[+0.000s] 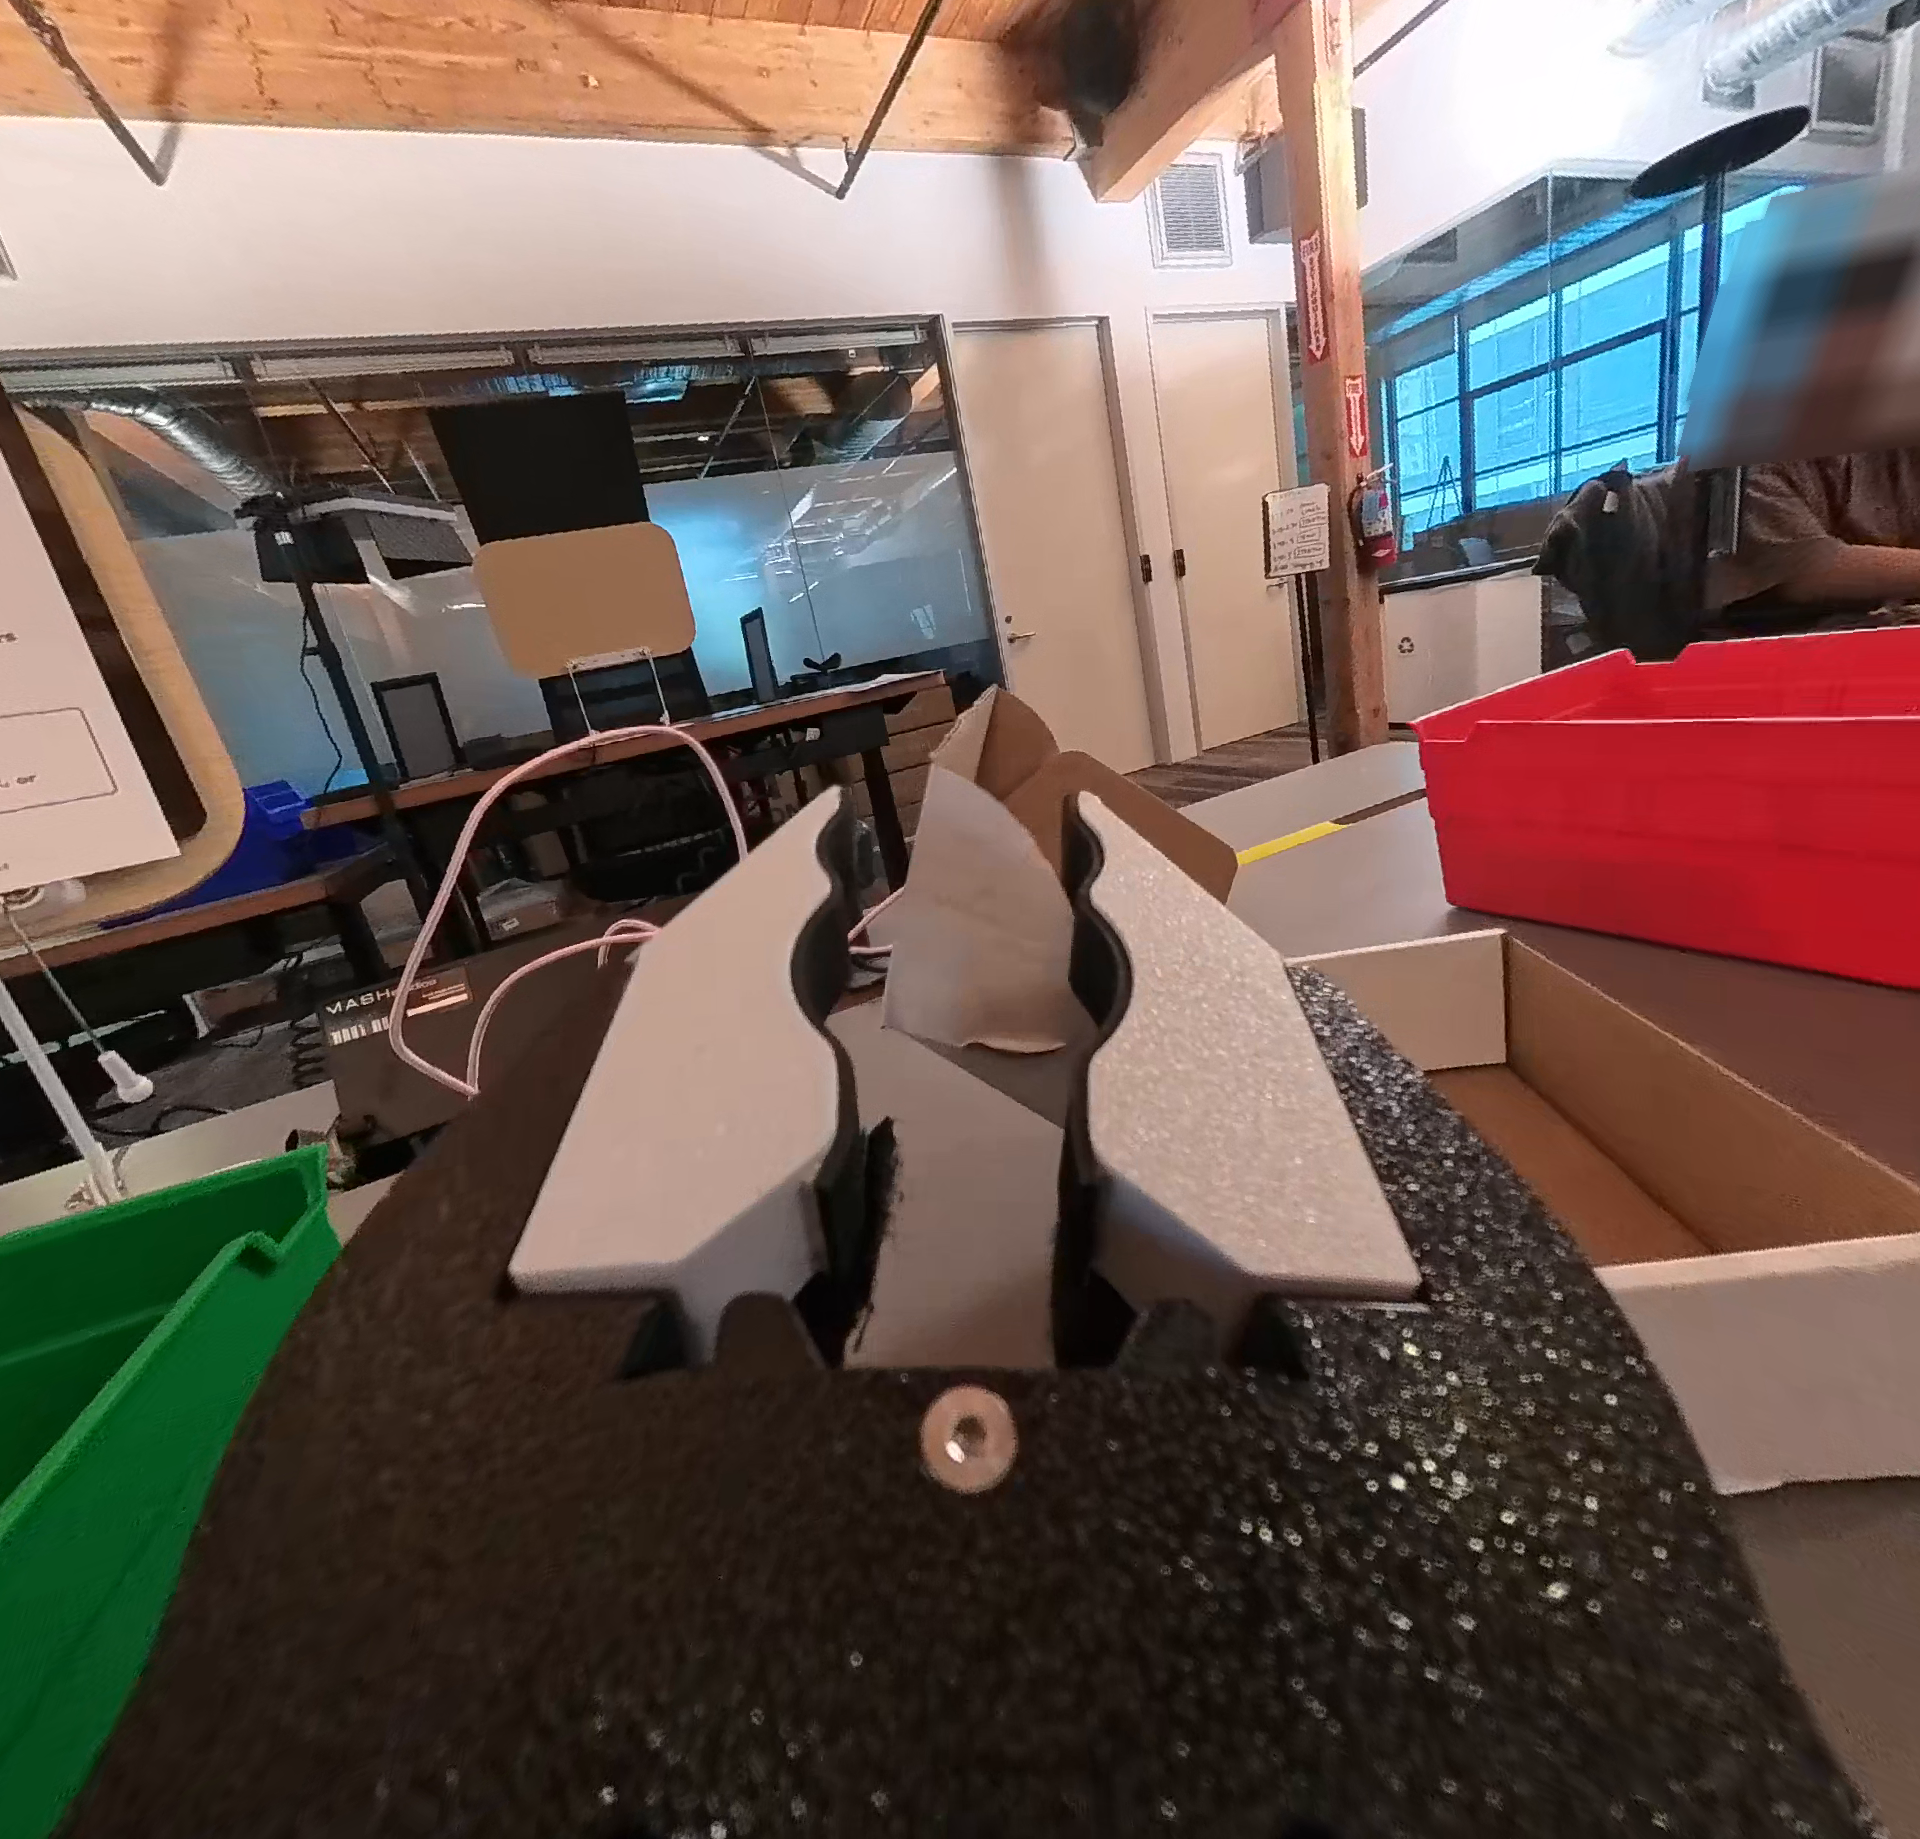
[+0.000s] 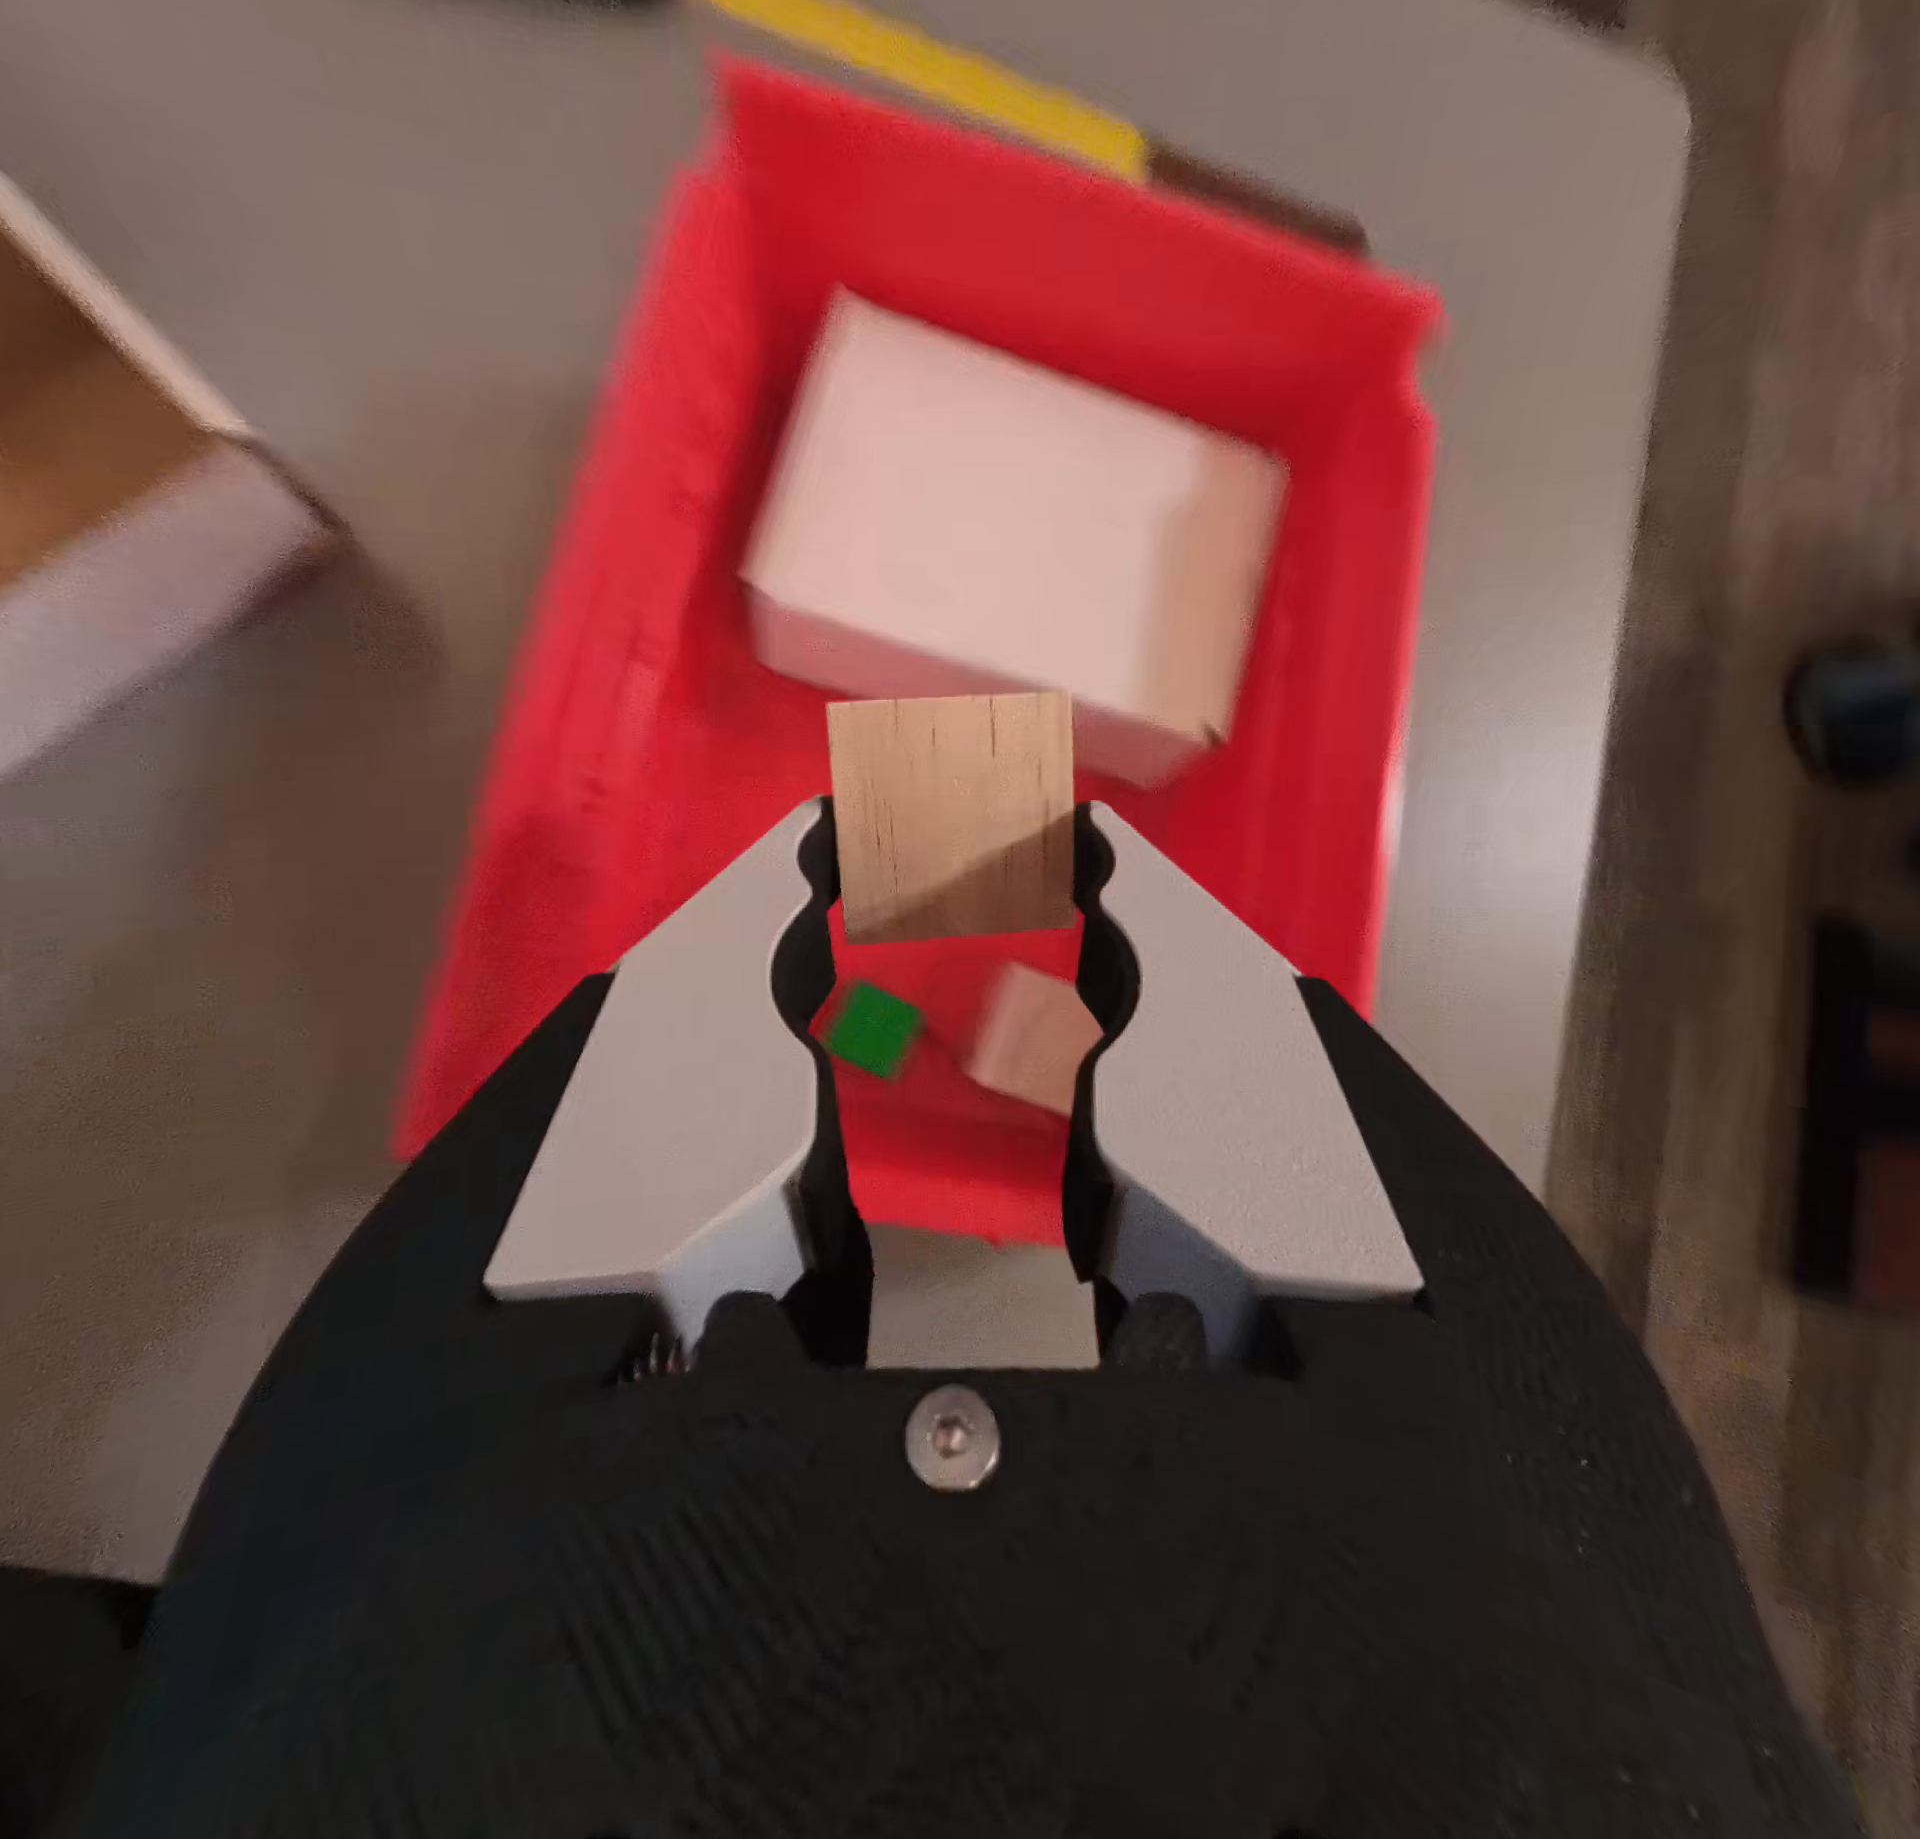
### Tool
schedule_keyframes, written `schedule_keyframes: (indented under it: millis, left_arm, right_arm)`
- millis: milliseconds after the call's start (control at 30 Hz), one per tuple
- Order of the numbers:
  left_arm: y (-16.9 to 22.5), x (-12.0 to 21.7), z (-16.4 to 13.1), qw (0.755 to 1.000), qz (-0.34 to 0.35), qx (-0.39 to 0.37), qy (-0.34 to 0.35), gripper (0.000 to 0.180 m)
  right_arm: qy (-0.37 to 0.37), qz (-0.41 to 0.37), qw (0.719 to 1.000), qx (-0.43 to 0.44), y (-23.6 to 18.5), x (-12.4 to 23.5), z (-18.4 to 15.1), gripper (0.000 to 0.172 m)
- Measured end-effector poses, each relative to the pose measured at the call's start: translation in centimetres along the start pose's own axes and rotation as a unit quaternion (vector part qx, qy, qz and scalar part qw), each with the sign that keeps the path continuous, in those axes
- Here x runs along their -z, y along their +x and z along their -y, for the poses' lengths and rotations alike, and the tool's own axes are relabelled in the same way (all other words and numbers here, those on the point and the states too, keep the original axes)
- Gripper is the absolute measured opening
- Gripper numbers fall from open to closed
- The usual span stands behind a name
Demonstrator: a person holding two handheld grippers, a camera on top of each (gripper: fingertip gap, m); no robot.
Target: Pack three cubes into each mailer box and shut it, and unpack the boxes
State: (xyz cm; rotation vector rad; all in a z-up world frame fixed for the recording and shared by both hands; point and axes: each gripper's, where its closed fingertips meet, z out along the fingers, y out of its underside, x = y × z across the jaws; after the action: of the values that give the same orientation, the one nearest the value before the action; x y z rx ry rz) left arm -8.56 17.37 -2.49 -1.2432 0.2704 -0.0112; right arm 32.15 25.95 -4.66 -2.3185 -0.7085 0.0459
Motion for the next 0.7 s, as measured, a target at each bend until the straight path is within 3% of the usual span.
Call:
schedule_keyframes:
  millis: [67, 200, 700]
  left_arm:
    - [0.2, 0.0, 0.0, 1.0, -0.002, 0.0, -0.001, 0.037]
    - [0.5, -0.1, -0.2, 1.0, -0.009, 0.0, -0.005, 0.037]
    - [0.4, 0.0, -0.4, 1.0, -0.01, -0.003, -0.009, 0.037]
  right_arm:
    - [-0.046, -0.024, 0.998, -0.033, 3.2, -1.2, -3.0, 0.043]
    - [-0.086, -0.031, 0.994, -0.056, 5.3, -3.6, -5.7, 0.044]
    - [-0.206, -0.033, 0.976, -0.057, 4.9, -8.6, -8.2, 0.044]
